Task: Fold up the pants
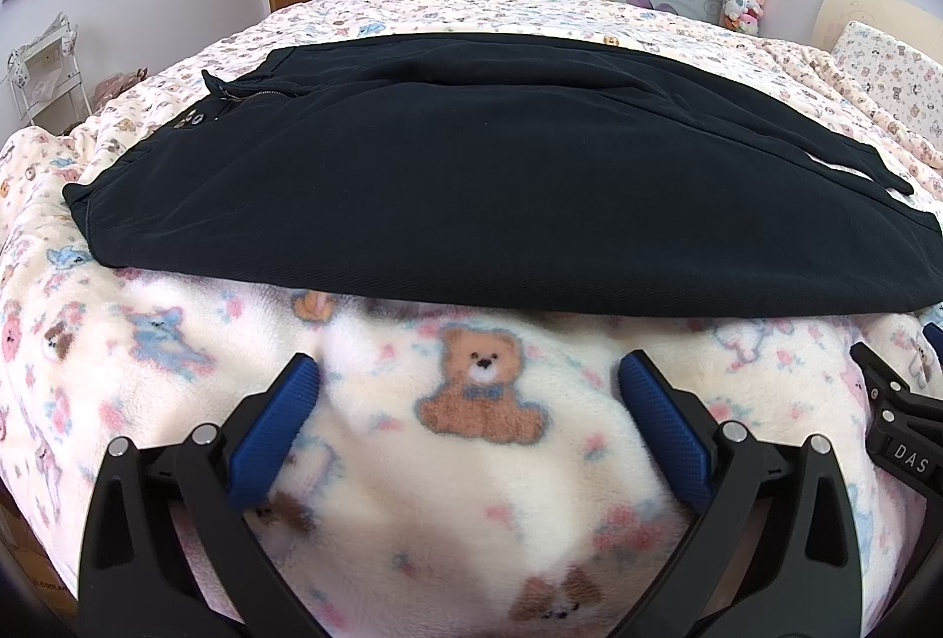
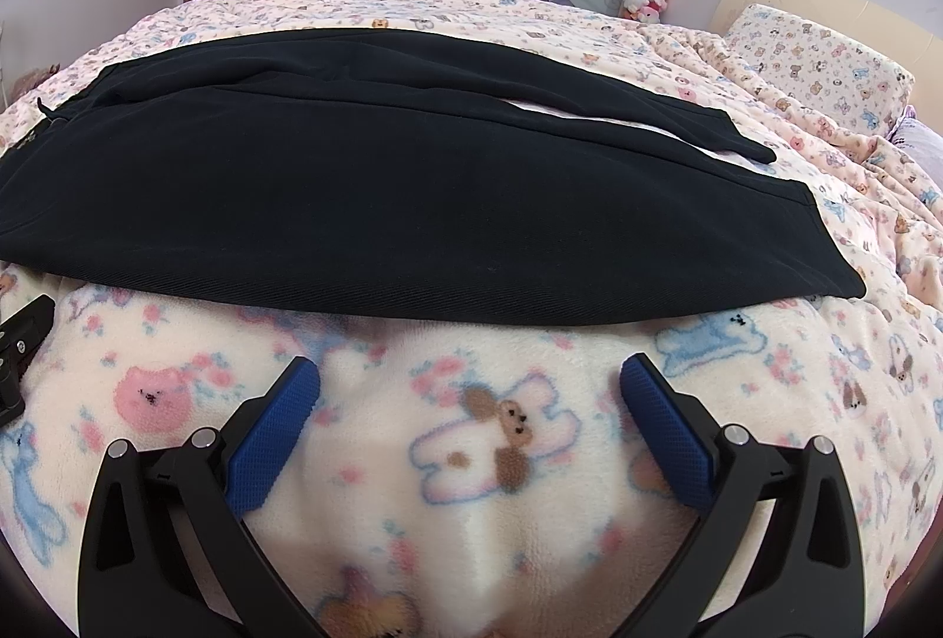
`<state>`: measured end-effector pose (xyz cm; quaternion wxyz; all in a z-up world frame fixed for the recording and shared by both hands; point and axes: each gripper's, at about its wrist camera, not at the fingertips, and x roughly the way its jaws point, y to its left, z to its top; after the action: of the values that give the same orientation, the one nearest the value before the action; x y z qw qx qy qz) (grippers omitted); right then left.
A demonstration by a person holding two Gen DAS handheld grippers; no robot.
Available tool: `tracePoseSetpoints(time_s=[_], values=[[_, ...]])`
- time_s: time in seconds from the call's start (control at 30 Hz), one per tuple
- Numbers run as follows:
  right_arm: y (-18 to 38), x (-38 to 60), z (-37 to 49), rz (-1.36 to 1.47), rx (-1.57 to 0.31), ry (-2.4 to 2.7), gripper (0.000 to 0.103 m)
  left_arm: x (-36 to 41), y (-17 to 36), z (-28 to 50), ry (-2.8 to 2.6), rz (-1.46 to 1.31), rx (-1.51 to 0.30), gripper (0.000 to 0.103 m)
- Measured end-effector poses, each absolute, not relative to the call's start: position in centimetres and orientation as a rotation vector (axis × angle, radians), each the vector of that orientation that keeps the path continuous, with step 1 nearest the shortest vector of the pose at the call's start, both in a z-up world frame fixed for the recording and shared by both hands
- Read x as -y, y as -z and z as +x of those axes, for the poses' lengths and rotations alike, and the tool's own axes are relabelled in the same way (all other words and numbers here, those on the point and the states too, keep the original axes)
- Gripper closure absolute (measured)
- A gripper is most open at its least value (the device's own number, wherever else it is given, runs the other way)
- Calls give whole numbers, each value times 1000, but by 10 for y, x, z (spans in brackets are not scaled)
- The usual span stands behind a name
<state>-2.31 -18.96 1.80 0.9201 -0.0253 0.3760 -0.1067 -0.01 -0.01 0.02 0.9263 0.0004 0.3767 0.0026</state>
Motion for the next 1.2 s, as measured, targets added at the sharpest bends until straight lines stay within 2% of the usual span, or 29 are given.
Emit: tracePoseSetpoints(time_s=[0.33, 0.6, 0.83, 0.97, 1.2], values=[[-39, 200, -31, 1, -729, 100, 1, 0, -1, 0, -1, 0, -774, 2], [-123, 275, -26, 141, -521, 46, 1, 2, -25, -6, -13, 27, -741, 2], [-145, 375, 65, 383, -571, 110, 1, 18, -68, 7, -22, 93, -628, 2], [-147, 415, 119, 395, -586, 215, 1, 24, -84, 29, -30, 87, -590, 2], [-117, 495, 225, 604, -722, 345, 1, 20, -84, 67, -62, 39, -555, 2]])
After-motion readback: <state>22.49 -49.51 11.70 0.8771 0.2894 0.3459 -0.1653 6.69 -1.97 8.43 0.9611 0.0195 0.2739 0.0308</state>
